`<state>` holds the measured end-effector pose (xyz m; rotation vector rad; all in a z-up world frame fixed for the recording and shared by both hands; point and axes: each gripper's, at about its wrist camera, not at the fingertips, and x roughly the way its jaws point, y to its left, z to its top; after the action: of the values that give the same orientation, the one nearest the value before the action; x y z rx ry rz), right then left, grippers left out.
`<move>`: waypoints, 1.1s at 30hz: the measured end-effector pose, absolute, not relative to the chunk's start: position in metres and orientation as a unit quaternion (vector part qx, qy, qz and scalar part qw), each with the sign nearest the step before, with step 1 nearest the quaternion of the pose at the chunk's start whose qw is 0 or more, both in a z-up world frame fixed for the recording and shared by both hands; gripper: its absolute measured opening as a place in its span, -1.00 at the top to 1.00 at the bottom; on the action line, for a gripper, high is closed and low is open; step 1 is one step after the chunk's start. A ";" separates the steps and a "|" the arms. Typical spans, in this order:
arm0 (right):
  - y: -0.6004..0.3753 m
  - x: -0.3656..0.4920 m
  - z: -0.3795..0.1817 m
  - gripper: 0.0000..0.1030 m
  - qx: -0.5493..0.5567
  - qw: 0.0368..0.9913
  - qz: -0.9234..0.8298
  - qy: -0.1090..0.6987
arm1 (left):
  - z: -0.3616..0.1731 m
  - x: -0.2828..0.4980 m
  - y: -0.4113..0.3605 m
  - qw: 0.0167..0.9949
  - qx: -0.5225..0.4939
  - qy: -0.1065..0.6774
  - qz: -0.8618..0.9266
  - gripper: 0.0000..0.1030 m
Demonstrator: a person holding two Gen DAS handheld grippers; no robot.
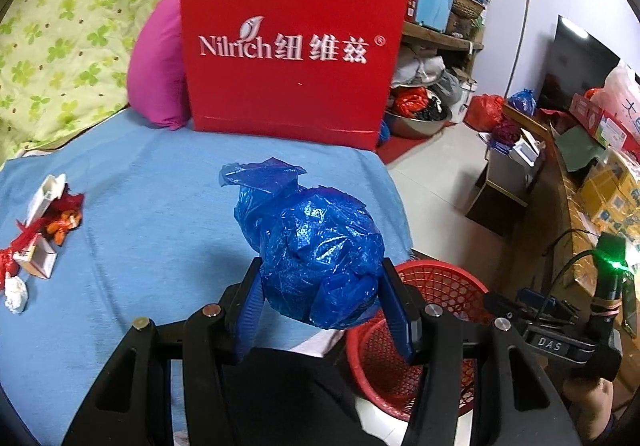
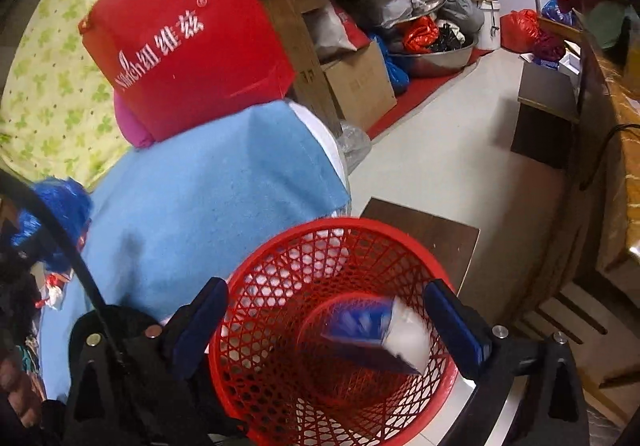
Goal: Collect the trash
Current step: 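Open the left gripper over the red basket to drop the blue bag, then move the left gripper back to the bed and grasp the crumpled white tissue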
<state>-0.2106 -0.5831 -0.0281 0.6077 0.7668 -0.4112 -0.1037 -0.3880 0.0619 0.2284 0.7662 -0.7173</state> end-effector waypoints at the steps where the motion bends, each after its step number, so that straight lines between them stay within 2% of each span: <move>1: -0.584 -0.211 -0.025 -0.94 0.289 0.864 -0.199 0.362 | 0.061 -0.104 -0.391 0.857 0.110 0.367 -0.345 -0.10; 14: -0.596 -0.232 0.016 -0.94 0.281 0.887 -0.229 0.287 | 0.039 -0.126 -0.449 0.802 0.149 0.398 -0.419 -0.15; 18: -0.601 -0.236 0.018 -0.94 0.288 0.885 -0.235 0.281 | 0.028 -0.132 -0.464 0.783 0.169 0.417 -0.430 -0.65; 24: -0.599 -0.236 0.025 -0.94 0.294 0.887 -0.231 0.272 | 0.040 -0.120 -0.447 0.795 0.144 0.415 -0.418 -0.65; 33: -0.577 -0.211 0.033 -0.94 0.285 0.891 -0.203 0.290 | 0.047 -0.076 -0.348 0.847 0.108 0.405 -0.328 -0.66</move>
<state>-0.2105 -0.5766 0.0333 0.5909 0.6028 -0.4216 -0.0756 -0.3482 0.0471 0.2284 0.8536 -0.6919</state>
